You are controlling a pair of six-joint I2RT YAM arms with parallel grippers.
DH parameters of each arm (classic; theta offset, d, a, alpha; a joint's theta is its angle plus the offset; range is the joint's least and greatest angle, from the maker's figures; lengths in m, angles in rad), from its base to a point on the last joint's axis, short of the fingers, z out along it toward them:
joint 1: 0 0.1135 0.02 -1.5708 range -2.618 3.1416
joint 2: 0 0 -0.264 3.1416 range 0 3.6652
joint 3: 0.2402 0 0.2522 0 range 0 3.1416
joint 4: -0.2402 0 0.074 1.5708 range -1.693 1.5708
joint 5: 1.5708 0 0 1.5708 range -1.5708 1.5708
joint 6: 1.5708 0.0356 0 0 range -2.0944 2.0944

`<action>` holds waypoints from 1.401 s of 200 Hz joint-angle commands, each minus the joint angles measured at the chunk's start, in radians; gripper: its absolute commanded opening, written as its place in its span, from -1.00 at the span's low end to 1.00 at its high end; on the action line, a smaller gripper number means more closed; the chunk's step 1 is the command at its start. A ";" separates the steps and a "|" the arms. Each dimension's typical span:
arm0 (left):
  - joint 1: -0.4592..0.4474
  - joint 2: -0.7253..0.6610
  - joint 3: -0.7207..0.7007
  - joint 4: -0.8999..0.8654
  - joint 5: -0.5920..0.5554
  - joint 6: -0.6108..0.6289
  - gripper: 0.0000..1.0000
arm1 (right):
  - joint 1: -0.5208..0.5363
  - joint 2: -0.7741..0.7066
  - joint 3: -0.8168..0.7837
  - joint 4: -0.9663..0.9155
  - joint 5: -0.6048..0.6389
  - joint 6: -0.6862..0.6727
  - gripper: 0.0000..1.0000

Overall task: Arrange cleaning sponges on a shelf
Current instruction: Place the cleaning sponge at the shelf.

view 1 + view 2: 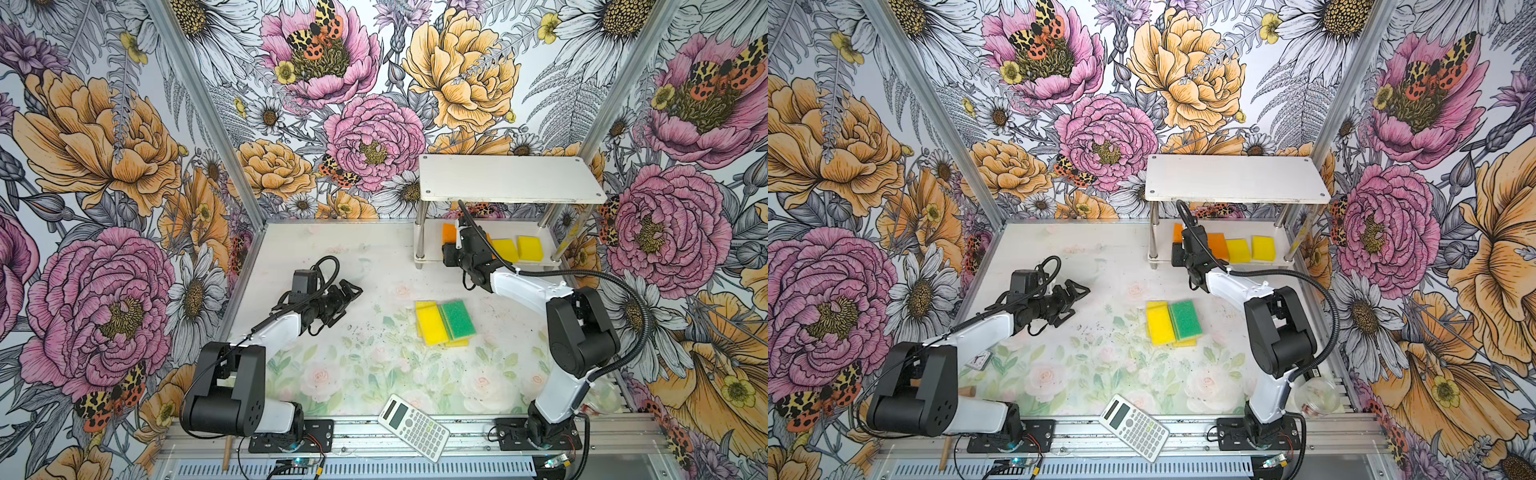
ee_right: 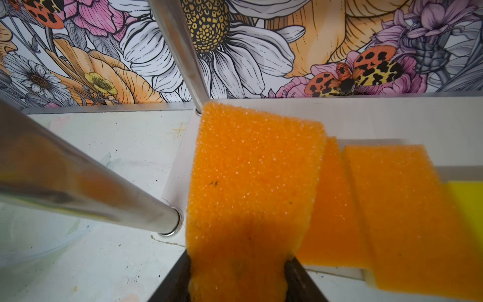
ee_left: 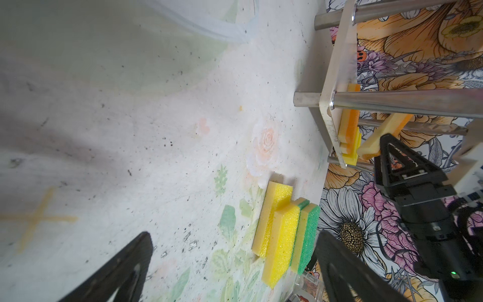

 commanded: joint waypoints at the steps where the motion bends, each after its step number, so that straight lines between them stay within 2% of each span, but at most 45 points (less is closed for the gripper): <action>1: 0.008 0.001 0.018 -0.002 0.023 0.025 0.98 | -0.004 0.037 0.046 0.066 -0.010 -0.014 0.03; 97: 0.022 -0.018 0.001 -0.007 0.024 0.025 0.98 | -0.006 0.132 0.113 0.065 -0.052 -0.010 0.03; 280: 0.029 -0.033 0.000 -0.019 0.021 0.025 0.98 | -0.004 0.231 0.226 -0.031 -0.057 -0.060 0.10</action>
